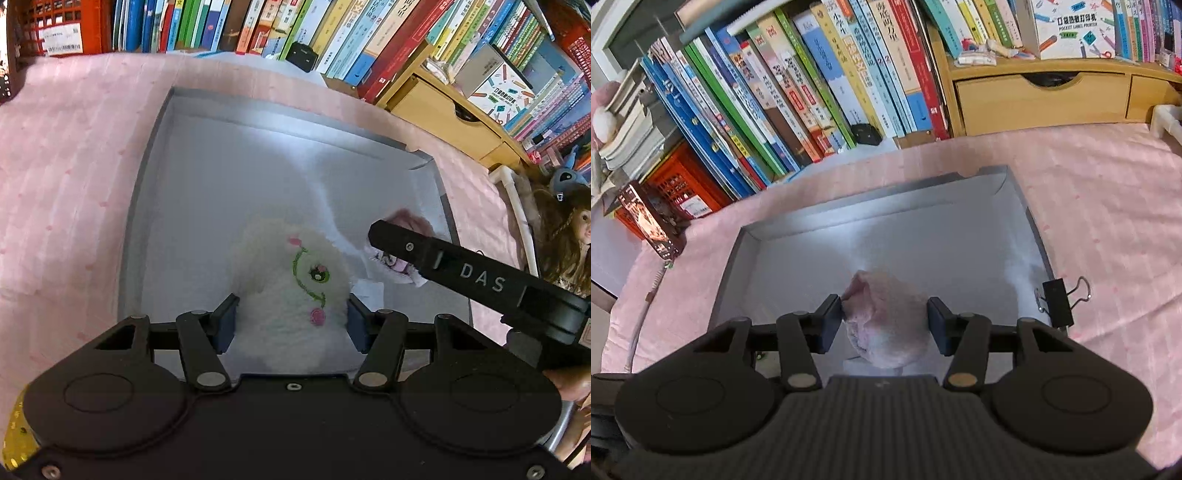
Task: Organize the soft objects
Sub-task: 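Carry the plush cat with the left gripper while the right gripper carries the pink cloth into the white box, then open the left gripper releasing the plush cat while the right gripper releases the pink cloth in the box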
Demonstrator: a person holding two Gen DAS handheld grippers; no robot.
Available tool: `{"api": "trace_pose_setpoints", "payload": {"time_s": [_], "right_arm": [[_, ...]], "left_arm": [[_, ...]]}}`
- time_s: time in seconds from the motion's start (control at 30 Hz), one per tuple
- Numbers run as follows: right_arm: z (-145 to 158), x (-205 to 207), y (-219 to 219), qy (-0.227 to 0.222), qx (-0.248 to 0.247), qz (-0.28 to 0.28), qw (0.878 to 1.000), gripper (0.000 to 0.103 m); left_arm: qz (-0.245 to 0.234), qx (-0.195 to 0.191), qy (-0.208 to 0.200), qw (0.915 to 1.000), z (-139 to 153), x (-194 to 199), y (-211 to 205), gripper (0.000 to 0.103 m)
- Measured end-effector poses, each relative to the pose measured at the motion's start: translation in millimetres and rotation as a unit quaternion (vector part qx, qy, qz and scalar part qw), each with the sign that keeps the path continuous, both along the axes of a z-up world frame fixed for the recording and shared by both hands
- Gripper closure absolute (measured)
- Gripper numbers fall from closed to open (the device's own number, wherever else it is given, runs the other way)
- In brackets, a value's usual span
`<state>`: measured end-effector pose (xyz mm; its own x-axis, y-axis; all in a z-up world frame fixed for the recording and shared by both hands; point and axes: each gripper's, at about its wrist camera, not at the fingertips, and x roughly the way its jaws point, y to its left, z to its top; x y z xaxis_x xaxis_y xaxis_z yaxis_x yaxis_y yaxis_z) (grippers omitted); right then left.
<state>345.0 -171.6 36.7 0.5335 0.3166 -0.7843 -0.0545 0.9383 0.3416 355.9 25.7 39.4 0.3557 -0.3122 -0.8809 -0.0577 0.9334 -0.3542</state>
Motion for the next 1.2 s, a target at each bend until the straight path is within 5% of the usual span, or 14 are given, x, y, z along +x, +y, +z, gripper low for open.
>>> {"api": "trace_pose_setpoints", "payload": {"time_s": [0.53, 0.7, 1.2], "right_arm": [[-2, 1, 7, -0.005, -0.024, 0.015, 1.000, 0.046], [-2, 0, 7, -0.006, -0.024, 0.014, 1.000, 0.040], [11, -16, 0, -0.036, -0.018, 0.011, 0.999, 0.027]], "left_arm": [[0.001, -0.021, 0.027, 0.9994, -13, 9, 0, 0.045], [-0.006, -0.033, 0.029, 0.9990, -11, 9, 0, 0.033], [-0.025, -0.025, -0.011, 0.9993, 13, -7, 0, 0.025]]}}
